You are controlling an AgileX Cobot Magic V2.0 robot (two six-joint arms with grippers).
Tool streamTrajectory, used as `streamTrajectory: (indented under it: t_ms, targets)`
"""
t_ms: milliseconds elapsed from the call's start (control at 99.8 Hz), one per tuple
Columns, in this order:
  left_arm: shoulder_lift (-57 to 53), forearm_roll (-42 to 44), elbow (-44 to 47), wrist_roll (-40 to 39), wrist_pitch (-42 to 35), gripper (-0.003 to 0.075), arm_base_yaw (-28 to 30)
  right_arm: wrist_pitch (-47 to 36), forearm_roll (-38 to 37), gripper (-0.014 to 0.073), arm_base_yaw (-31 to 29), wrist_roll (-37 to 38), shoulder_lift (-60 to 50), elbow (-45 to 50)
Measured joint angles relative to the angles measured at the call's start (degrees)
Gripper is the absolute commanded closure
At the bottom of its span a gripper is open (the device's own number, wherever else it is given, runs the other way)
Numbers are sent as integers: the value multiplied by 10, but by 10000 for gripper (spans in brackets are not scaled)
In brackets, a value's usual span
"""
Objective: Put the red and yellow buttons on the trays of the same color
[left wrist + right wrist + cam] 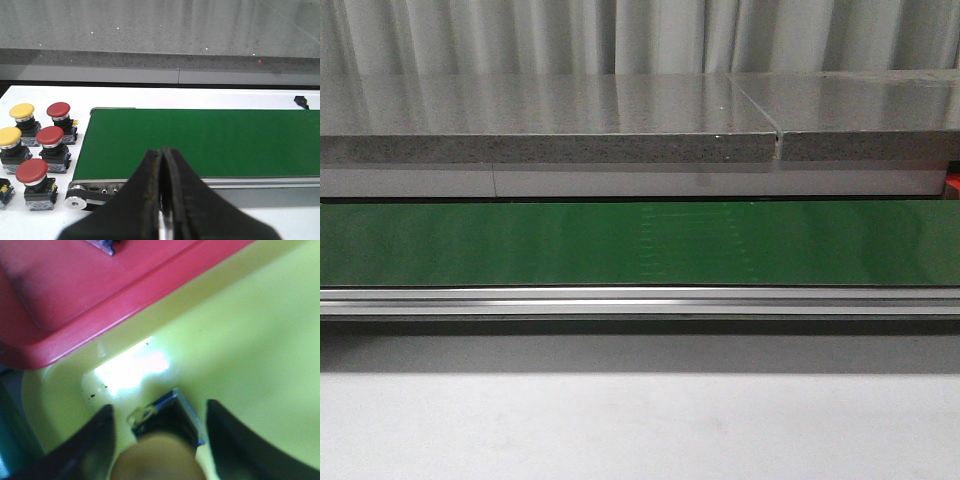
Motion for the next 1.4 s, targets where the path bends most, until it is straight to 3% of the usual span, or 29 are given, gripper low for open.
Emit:
streamTrajectory:
  t_ms: [70, 311, 541, 912, 1233, 1333, 1403]
  targets:
    - [0, 0, 0, 0, 0, 739, 0, 0, 2, -73, 0, 0, 0, 0]
    - [0, 0, 0, 0, 0, 739, 0, -6, 12, -71, 5, 0, -24, 0]
    - [0, 0, 0, 0, 0, 739, 0, -26, 12, -71, 53, -2, -105, 0]
    - [0, 0, 0, 0, 0, 739, 0, -27, 12, -71, 196, -62, -273, 0]
    - [0, 0, 0, 0, 0, 739, 0, 36, 13, -70, 311, -108, -393, 6]
    - [0, 0, 0, 0, 0, 739, 0, 41, 13, -26, 313, -109, -440, 29]
    - [0, 0, 0, 0, 0, 739, 0, 44, 13, 50, 314, -110, -473, 51]
